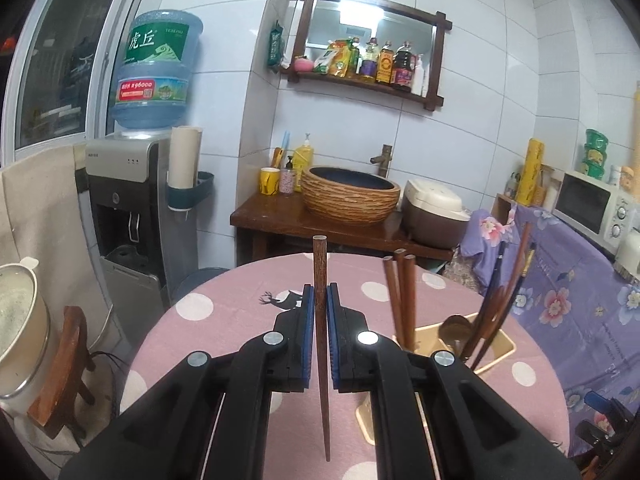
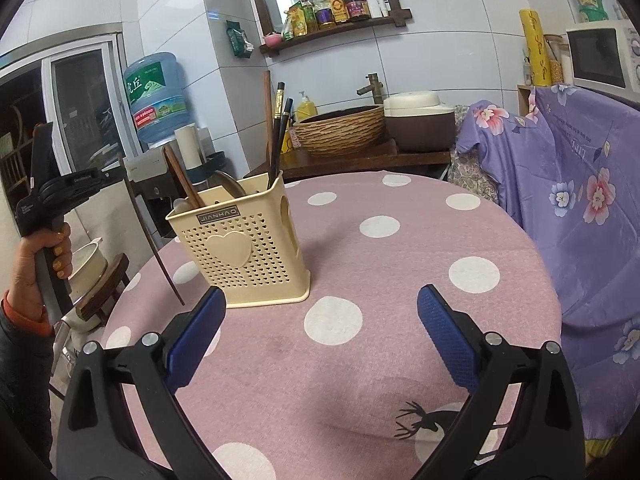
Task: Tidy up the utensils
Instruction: 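Carry the brown chopstick with the left tool above the holder, then lower the brown chopstick into the holder and open the left tool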
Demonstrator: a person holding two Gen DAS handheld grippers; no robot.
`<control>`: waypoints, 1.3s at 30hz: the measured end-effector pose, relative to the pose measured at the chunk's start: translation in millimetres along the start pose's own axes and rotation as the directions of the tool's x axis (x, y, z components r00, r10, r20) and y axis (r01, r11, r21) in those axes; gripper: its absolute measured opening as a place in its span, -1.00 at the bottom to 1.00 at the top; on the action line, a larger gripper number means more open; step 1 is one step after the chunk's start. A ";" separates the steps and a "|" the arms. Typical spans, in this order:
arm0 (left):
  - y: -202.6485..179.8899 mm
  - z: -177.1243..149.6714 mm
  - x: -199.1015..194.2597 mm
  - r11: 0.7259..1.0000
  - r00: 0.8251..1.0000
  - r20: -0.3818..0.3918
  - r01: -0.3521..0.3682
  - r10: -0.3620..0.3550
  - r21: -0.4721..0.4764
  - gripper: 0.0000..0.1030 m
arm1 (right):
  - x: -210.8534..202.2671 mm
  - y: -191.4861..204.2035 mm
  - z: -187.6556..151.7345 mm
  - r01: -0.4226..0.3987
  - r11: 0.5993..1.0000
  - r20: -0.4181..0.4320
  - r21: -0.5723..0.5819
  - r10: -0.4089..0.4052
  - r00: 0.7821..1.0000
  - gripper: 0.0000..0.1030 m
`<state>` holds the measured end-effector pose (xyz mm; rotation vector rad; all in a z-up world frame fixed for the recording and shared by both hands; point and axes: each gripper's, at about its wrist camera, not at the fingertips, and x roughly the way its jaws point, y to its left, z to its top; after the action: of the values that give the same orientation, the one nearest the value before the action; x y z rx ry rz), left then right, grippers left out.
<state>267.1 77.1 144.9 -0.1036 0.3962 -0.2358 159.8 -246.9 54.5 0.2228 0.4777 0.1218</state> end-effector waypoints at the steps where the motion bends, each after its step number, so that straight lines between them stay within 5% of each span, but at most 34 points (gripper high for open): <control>1: -1.8 1.9 -5.2 1.000 1.000 0.007 0.010 -0.010 0.001 -0.86 | -1.1 -0.3 0.0 0.004 1.000 0.001 -0.002 -0.004 1.000 0.86; 9: -29.9 53.0 -69.1 0.996 0.985 0.152 0.072 -0.079 0.054 -0.86 | -0.4 5.0 -0.1 -0.010 1.000 -0.007 -0.002 0.010 1.000 0.86; 17: -84.7 109.1 -79.8 0.990 0.941 0.317 0.088 -0.121 0.114 -0.86 | -3.5 10.6 -3.5 -0.020 1.000 -0.006 -0.004 0.020 1.000 0.85; 29: -100.8 24.6 9.7 0.995 0.990 0.114 0.075 -0.083 0.073 -0.86 | -14.1 -5.1 -8.9 0.004 1.000 -0.006 0.009 -0.004 1.000 0.85; 39: -99.0 -16.8 36.3 0.995 0.998 0.004 0.057 -0.057 0.079 -0.86 | -14.7 -0.5 -10.1 -0.007 1.000 -0.005 0.003 0.007 1.000 0.85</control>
<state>272.5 -28.6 130.5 -0.0376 0.3775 -0.3070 142.1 -248.0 52.1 0.2274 0.4825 0.1287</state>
